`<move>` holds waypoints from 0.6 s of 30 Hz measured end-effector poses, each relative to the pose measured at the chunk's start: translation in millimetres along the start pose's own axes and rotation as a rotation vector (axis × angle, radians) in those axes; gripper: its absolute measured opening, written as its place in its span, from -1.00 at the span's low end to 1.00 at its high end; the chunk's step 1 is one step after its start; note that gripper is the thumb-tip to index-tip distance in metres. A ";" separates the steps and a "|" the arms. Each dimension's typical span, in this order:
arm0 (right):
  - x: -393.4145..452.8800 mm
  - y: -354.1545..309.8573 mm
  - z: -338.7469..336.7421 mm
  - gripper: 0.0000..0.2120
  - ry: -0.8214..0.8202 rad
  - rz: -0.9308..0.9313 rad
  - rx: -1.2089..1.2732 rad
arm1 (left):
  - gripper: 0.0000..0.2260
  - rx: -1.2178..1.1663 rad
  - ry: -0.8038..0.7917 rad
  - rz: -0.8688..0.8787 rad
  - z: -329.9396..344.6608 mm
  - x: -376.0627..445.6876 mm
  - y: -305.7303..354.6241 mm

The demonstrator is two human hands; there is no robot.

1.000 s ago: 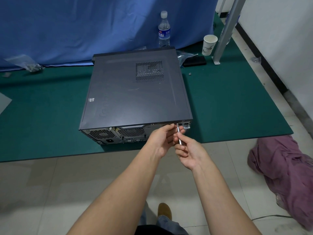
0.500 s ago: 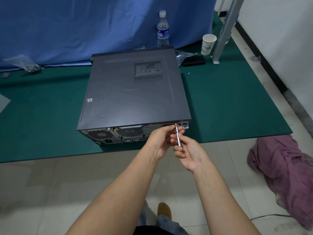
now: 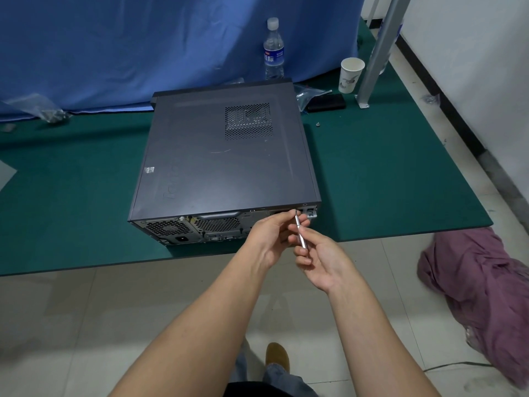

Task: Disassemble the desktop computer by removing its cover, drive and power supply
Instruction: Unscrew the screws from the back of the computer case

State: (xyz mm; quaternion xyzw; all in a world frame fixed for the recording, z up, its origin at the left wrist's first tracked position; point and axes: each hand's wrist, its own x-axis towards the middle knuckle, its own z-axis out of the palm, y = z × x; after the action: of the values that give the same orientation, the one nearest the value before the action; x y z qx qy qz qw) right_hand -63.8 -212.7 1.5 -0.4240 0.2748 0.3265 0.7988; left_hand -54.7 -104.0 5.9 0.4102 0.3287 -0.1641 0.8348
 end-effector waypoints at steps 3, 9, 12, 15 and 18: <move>-2.5 -2.8 -2.5 -0.85 -0.014 -0.009 -0.039 | -0.94 0.002 -0.011 -0.009 0.3 -1.2 0.7; -7.9 -8.6 -7.4 -0.80 -0.041 0.001 -0.108 | -0.94 0.038 -0.034 0.015 -3.1 -4.7 1.3; -9.4 -17.4 -6.9 -0.82 -0.039 -0.091 -0.130 | -0.96 0.080 -0.051 0.077 -4.8 -6.9 5.5; -8.8 -29.4 -2.0 -0.85 0.001 -0.343 -0.263 | -0.96 0.168 -0.111 0.125 -1.3 -10.0 16.3; -7.9 -43.3 10.7 -0.89 0.053 -0.568 -0.477 | -0.95 0.279 -0.126 0.201 5.2 -11.9 31.3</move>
State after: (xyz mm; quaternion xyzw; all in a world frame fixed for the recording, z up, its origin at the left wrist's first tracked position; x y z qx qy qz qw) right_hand -34.4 -224.3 34.0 -0.6661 0.0831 0.1355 0.7287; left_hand -44.2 -88.9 34.4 0.5418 0.2068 -0.1492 0.8009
